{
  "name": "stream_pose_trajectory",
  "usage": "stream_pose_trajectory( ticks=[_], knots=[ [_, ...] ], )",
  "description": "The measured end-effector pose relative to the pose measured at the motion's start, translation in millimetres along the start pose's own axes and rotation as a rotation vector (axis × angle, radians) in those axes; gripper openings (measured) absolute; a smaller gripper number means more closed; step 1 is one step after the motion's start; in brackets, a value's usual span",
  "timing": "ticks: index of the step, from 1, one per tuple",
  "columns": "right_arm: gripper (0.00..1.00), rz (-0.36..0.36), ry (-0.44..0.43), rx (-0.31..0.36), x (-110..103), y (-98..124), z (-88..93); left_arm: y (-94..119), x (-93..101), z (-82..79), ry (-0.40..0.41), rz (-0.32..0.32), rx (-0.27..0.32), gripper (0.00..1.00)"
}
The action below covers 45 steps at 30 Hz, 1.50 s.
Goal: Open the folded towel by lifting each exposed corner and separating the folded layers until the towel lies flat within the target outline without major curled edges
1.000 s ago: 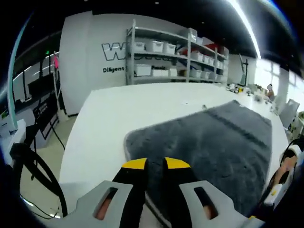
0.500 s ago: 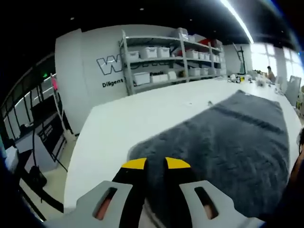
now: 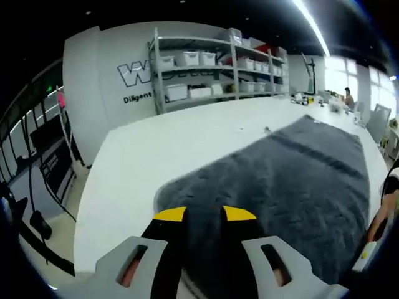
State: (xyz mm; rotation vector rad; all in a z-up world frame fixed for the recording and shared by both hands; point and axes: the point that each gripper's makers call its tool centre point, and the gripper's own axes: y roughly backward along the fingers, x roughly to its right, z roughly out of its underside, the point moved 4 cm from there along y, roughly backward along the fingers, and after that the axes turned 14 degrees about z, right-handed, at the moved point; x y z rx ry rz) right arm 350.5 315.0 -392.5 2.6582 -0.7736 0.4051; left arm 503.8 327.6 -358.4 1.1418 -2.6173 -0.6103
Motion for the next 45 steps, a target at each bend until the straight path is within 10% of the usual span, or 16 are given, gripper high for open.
stream_pose_trajectory(
  ticks=[10, 22, 34, 45],
  knots=[
    [0.00, 0.007, 0.098, 0.030, -11, 10, -2.4, -23, -15.0, 3.8, 0.032, -0.033, -0.006, 0.20],
    [0.00, 0.013, 0.127, 0.035, -11, 7, -4.1, -36, -36.0, -16.0, 0.094, -0.088, 0.121, 0.02],
    [0.00, 0.003, 0.117, 0.035, -11, 3, -5.5, -56, -37.9, 0.6, -0.038, -0.171, -0.088, 0.01],
    [0.00, -0.019, 0.077, 0.033, -13, 8, -4.6, -59, -54.5, -4.0, -0.123, -0.249, -0.129, 0.01]
  ],
)
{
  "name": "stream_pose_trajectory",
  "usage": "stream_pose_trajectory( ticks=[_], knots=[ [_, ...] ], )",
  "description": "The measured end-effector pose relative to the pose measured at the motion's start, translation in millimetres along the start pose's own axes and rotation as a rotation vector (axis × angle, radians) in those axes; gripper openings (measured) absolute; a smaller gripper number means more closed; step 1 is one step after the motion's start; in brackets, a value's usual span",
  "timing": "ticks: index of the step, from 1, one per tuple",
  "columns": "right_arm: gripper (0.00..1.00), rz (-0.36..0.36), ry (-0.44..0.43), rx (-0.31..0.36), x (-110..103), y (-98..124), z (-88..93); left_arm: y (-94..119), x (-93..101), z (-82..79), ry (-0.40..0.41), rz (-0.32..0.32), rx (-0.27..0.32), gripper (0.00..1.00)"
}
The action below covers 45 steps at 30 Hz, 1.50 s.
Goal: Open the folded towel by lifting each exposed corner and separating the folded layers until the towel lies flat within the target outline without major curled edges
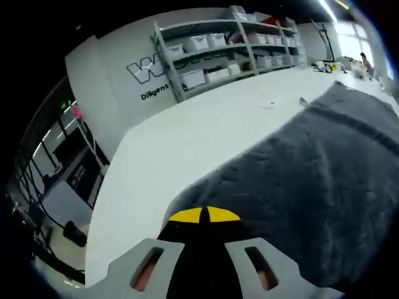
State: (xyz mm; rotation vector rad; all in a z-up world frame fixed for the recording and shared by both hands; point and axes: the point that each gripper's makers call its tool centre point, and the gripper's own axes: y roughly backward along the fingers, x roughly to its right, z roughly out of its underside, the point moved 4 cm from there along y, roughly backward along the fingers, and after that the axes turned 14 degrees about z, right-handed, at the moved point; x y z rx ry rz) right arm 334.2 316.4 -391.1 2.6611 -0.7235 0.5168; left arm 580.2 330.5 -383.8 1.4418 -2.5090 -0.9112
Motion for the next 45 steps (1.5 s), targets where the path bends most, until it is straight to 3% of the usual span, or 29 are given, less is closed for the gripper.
stream_pose_trajectory(
  ticks=[3, 13, 16, 21, 25, 30, 33, 38, 45],
  knots=[
    [0.00, -0.010, -0.006, 0.000, -1, 10, 1.1, 0, -5.6, 1.7, -0.005, -0.021, -0.007, 0.01],
    [0.00, -0.033, -0.020, 0.002, -2, 14, 2.3, -1, -10.2, 0.2, -0.059, -0.059, -0.025, 0.01],
    [0.00, -0.016, 0.047, -0.002, -2, 16, 0.7, -2, -8.7, 0.0, -0.083, -0.068, -0.020, 0.01],
    [0.00, -0.014, 0.034, 0.005, 3, 17, 0.8, 1, -7.8, 0.2, -0.032, -0.052, 0.005, 0.01],
    [0.00, -0.006, 0.006, -0.001, 12, 18, 4.0, 5, 0.3, 1.0, 0.029, 0.000, 0.048, 0.01],
    [0.00, -0.017, 0.000, -0.004, 13, 22, 3.6, 11, -0.2, -0.4, 0.063, 0.006, 0.069, 0.01],
    [0.00, -0.012, 0.010, -0.006, 20, 28, 3.8, 13, -5.5, -8.9, 0.059, 0.024, 0.099, 0.01],
    [0.00, 0.030, 0.016, -0.025, 45, 43, 13.1, 13, 10.3, -17.9, 0.076, 0.091, 0.137, 0.01],
    [0.00, 0.082, -0.109, -0.087, 84, 65, 32.4, 17, 37.1, -19.6, 0.068, 0.144, 0.150, 0.01]
  ],
)
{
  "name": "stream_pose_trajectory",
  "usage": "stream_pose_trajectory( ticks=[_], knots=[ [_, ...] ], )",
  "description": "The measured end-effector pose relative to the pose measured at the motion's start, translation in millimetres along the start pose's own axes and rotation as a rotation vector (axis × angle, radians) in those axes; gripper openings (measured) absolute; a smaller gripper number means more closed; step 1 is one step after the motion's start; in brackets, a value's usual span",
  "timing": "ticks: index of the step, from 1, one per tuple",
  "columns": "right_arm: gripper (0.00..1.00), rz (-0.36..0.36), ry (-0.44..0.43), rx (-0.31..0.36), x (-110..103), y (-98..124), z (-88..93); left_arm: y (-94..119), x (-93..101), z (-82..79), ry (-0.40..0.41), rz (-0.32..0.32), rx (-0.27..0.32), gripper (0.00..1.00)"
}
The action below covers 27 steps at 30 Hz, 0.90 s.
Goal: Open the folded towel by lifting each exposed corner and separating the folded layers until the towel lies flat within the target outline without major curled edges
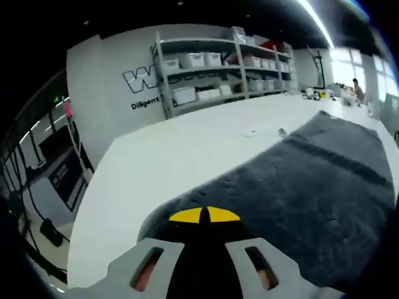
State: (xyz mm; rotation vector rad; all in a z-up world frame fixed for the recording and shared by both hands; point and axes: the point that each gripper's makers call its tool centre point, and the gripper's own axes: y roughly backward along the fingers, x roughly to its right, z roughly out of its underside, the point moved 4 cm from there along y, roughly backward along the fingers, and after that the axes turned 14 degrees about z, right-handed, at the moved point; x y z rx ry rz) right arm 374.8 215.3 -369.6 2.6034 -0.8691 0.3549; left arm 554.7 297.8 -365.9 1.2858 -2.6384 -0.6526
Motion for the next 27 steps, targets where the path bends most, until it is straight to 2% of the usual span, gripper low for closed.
stream_pose_trajectory(
  ticks=[6, 10, 13, 15, 19, 21, 23, 27],
  knots=[
    [0.00, 0.038, -0.041, -0.009, 26, 16, 4.4, 0, 12.9, -0.8, 0.018, 0.031, 0.006, 0.01],
    [0.00, 0.070, -0.007, -0.004, 44, 28, 8.2, 2, 28.1, -9.1, 0.103, 0.103, 0.052, 0.01],
    [0.00, 0.064, -0.046, -0.001, 56, 38, 9.8, 5, 39.0, -15.1, 0.127, 0.143, 0.074, 0.01],
    [0.00, 0.068, -0.082, -0.002, 66, 44, 9.4, 7, 48.0, -21.1, 0.103, 0.175, 0.105, 0.01],
    [0.00, 0.048, -0.144, -0.009, 80, 61, 8.9, 10, 61.1, -27.6, 0.039, 0.194, 0.117, 0.01],
    [0.00, 0.050, -0.157, 0.005, 90, 70, 7.1, 13, 67.8, -30.2, 0.037, 0.200, 0.119, 0.00],
    [0.00, 0.067, -0.167, 0.012, 100, 78, 7.7, 14, 76.1, -31.1, 0.074, 0.234, 0.115, 0.00],
    [0.00, 0.111, -0.173, 0.017, 127, 88, 15.1, 16, 91.7, -36.6, 0.141, 0.323, 0.150, 0.00]
  ],
)
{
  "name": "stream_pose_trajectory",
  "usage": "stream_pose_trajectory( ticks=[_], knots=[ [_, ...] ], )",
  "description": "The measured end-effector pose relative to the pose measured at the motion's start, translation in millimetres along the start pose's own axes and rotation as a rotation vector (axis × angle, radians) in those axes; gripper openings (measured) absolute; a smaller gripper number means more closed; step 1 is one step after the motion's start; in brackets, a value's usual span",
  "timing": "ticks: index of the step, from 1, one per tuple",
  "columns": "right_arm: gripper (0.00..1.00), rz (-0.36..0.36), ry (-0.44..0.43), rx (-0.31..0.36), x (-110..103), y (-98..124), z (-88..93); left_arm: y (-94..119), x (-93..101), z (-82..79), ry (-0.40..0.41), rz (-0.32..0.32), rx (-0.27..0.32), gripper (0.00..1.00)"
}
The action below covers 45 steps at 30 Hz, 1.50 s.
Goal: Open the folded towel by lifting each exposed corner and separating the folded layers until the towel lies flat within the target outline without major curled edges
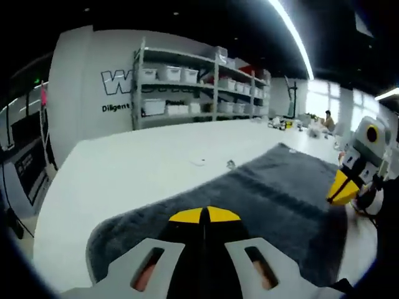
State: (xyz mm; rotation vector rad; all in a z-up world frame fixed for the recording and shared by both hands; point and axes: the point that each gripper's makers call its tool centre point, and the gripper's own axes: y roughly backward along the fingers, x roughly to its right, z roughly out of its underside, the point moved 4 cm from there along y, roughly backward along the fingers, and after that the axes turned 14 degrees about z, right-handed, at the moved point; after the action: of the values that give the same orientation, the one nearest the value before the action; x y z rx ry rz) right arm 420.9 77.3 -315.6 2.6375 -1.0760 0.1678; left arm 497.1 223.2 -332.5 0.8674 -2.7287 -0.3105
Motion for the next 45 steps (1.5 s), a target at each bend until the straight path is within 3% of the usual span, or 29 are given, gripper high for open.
stream_pose_trajectory(
  ticks=[3, 5, 6, 9, 12, 13, 15, 18, 23, 24, 28, 33, 39, 43, 45],
  knots=[
    [0.00, 0.030, 0.033, 0.009, 19, 6, 8.1, -2, 8.5, 1.3, -0.049, 0.028, 0.007, 0.01],
    [0.00, 0.039, 0.067, 0.058, 33, 9, 9.0, -4, 13.3, 4.1, -0.074, 0.038, 0.000, 0.01],
    [0.00, 0.038, 0.039, 0.065, 41, 14, 12.3, -8, 9.6, 2.7, -0.069, 0.064, -0.001, 0.01],
    [0.00, 0.049, -0.007, 0.066, 61, 21, 16.7, -14, 19.8, 1.7, -0.069, 0.122, 0.028, 0.01],
    [0.00, 0.080, -0.016, 0.073, 77, 28, 20.2, -21, 24.8, 3.0, -0.090, 0.125, 0.032, 0.13],
    [0.00, 0.085, -0.013, 0.068, 80, 30, 21.8, -24, 21.1, 2.4, -0.095, 0.128, 0.026, 0.17],
    [0.02, 0.093, 0.007, 0.055, 85, 31, 27.1, -27, 20.4, 6.4, -0.090, 0.141, -0.010, 0.16],
    [0.05, 0.135, 0.021, 0.034, 94, 31, 36.0, -31, 22.8, 8.7, -0.093, 0.157, -0.020, 0.17],
    [0.05, 0.176, 0.088, -0.030, 102, 31, 51.6, -36, 21.4, 8.4, -0.126, 0.158, -0.032, 0.22],
    [0.05, 0.171, 0.089, -0.062, 112, 30, 52.1, -37, 20.6, 9.6, -0.131, 0.159, -0.040, 0.22],
    [0.00, 0.155, 0.084, -0.155, 116, 30, 72.3, -41, 16.5, 15.0, -0.153, 0.153, -0.081, 0.21],
    [0.00, 0.136, 0.079, -0.253, 121, 27, 95.0, -46, 17.0, 21.0, -0.174, 0.160, -0.134, 0.18],
    [0.00, 0.130, 0.136, -0.345, 128, 28, 115.9, -51, 15.6, 28.8, -0.203, 0.148, -0.194, 0.13],
    [0.00, 0.125, 0.115, -0.330, 131, 29, 115.7, -53, 16.2, 39.8, -0.238, 0.113, -0.266, 0.11],
    [0.00, 0.128, 0.126, -0.333, 131, 30, 116.2, -55, 17.4, 43.7, -0.242, 0.119, -0.274, 0.11]
  ],
)
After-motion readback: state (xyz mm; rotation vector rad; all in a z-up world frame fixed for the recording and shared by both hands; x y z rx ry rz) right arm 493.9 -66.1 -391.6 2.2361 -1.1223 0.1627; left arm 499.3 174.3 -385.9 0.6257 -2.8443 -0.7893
